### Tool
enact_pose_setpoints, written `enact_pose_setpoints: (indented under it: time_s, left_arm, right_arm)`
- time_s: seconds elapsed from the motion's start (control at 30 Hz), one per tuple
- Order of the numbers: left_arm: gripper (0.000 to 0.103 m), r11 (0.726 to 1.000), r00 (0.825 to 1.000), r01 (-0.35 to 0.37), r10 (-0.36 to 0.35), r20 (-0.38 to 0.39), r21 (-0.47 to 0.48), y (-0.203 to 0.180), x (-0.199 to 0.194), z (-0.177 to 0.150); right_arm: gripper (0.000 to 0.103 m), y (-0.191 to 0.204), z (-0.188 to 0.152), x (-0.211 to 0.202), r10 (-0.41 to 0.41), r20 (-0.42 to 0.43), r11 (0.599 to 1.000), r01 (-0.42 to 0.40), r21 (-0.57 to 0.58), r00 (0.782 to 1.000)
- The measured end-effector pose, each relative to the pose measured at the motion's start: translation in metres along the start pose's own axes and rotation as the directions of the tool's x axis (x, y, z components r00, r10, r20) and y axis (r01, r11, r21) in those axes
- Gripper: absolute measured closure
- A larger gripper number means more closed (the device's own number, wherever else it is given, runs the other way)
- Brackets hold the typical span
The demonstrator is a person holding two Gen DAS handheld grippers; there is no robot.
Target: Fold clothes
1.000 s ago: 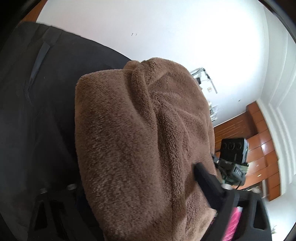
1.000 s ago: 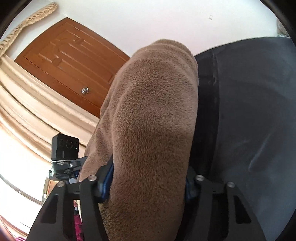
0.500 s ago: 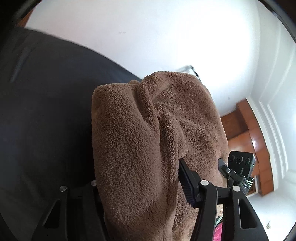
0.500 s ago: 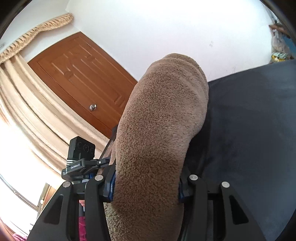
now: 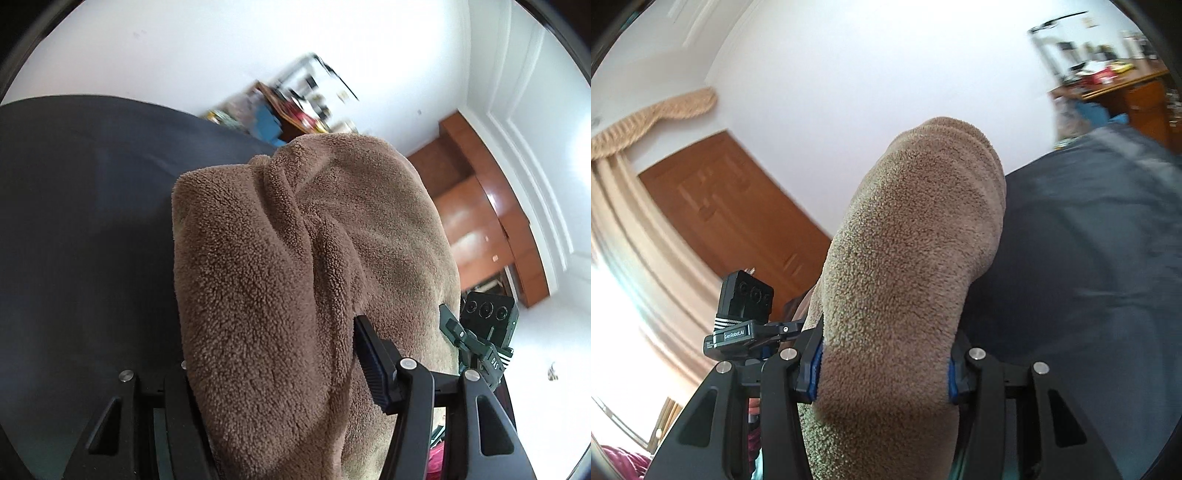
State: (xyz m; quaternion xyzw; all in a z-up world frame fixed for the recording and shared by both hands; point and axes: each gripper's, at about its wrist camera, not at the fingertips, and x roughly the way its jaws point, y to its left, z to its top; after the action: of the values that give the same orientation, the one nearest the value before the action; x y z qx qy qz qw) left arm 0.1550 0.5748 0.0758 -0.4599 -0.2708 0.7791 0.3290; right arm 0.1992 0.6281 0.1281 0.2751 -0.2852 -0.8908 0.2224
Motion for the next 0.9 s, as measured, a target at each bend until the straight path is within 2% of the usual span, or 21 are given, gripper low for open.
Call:
enact_pose_setpoints:
  time_s: [0.17, 0.3, 0.37, 0.43, 0.47, 0.57, 0.6, 0.67, 0.77, 0.9]
  left_arm:
    - [0.042, 0.999, 0.998, 0.014, -0.011, -0.063, 0.044, -0.047, 0.072, 0.017]
    - [0.042, 0.998, 0.995, -0.014, 0.019, -0.094, 0.059, -0.066, 0.119, 0.032]
    - [0.042, 0.998, 0.992, -0.036, 0.042, -0.116, 0.055, -0.071, 0.125, 0.016]
    - [0.042, 0.997, 0.988, -0.056, 0.062, -0.145, 0.045, -0.066, 0.143, 0.023]
    - [0.042, 0.997, 0.985, -0.064, 0.069, -0.156, 0.042, -0.056, 0.14, 0.005]
    - [0.041, 0.999, 0.985, -0.042, 0.045, -0.168, 0.022, -0.047, 0.152, -0.002]
    - [0.037, 0.999, 0.985, -0.035, 0.038, -0.169, 0.016, -0.046, 0.153, -0.001]
    - [0.033, 0.999, 0.985, -0.045, 0.049, -0.168, 0.025, -0.048, 0.153, 0.001]
    - [0.027, 0.995, 0.984, -0.086, 0.093, -0.15, 0.05, -0.052, 0.142, -0.003]
    - [0.027, 0.982, 0.981, -0.162, 0.171, -0.088, 0.101, -0.058, 0.12, -0.011]
  right_arm:
    - [0.051, -0.05, 0.006, -0.057, -0.068, 0.065, 0.997, 0.065, 0.051, 0.996]
    - [0.051, -0.092, 0.012, -0.085, -0.104, 0.091, 0.991, 0.096, 0.092, 0.99]
    - [0.051, -0.088, 0.008, -0.089, -0.151, 0.098, 0.988, 0.147, 0.054, 0.984]
    - [0.05, -0.083, 0.005, -0.092, -0.198, 0.108, 0.98, 0.197, 0.017, 0.974]
    - [0.05, -0.081, 0.003, -0.094, -0.221, 0.113, 0.975, 0.222, -0.002, 0.969]
    - [0.045, -0.074, -0.003, -0.099, -0.287, 0.132, 0.953, 0.297, -0.057, 0.949]
    - [0.042, -0.072, -0.005, -0.101, -0.309, 0.139, 0.944, 0.321, -0.075, 0.941]
    - [0.031, -0.067, -0.009, -0.105, -0.351, 0.154, 0.923, 0.37, -0.11, 0.923]
    - [0.024, -0.06, -0.015, -0.11, -0.412, 0.18, 0.884, 0.44, -0.161, 0.893]
    - [0.022, -0.051, -0.023, -0.117, -0.486, 0.22, 0.819, 0.529, -0.224, 0.846]
